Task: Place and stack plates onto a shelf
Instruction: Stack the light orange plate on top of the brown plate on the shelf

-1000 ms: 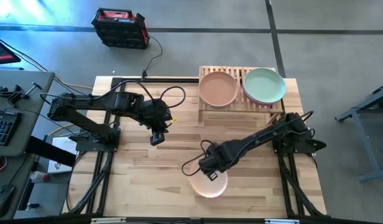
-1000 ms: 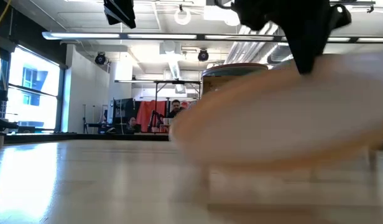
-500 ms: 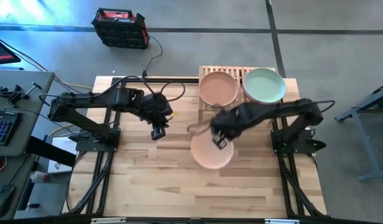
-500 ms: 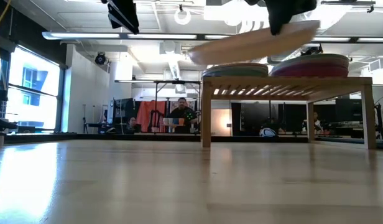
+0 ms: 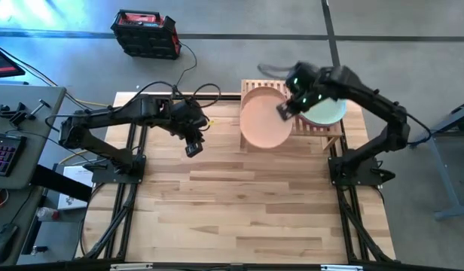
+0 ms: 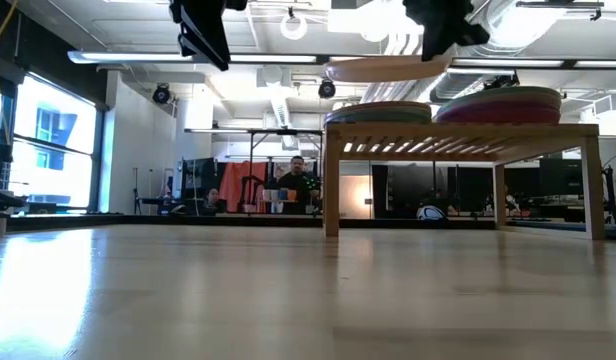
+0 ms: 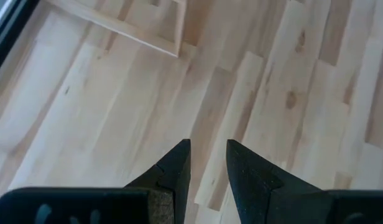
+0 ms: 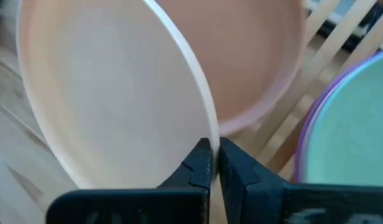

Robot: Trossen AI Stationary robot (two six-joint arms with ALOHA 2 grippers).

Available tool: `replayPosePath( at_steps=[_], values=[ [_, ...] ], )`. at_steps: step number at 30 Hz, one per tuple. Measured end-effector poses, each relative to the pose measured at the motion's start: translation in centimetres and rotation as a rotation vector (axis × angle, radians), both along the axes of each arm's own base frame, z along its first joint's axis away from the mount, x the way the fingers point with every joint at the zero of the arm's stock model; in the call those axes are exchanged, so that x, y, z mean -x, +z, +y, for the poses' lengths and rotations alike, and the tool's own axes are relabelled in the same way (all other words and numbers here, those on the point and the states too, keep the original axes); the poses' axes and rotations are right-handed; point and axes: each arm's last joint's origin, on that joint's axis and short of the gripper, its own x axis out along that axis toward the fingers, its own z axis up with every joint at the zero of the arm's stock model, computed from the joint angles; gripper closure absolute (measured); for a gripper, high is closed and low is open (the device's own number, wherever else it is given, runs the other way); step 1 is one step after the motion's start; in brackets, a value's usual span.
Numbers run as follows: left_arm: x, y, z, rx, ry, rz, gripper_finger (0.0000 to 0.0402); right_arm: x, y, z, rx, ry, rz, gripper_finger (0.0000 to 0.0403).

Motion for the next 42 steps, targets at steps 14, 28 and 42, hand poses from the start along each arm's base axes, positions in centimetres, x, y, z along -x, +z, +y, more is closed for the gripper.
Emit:
replayPosePath(
  at_steps=[14, 28, 42],
  values=[
    [0.6, 0.0, 2.5, 0.001, 0.098, -0.001, 0.0312, 3.2, -0.4, -8.9, -0.052, -0.078, -0.182, 0.0403],
    [1.2, 0.0, 4.6, 0.001, 0.183, -0.001, 0.0312, 2.5, -3.8, -12.5, -0.161, -0.063, -0.113, 0.0403],
    [1.6, 0.0, 5.5, 0.013, 0.214, -0.005, 0.0312, 2.2, -4.2, -12.6, -0.178, -0.041, -0.109, 0.0402]
  ],
)
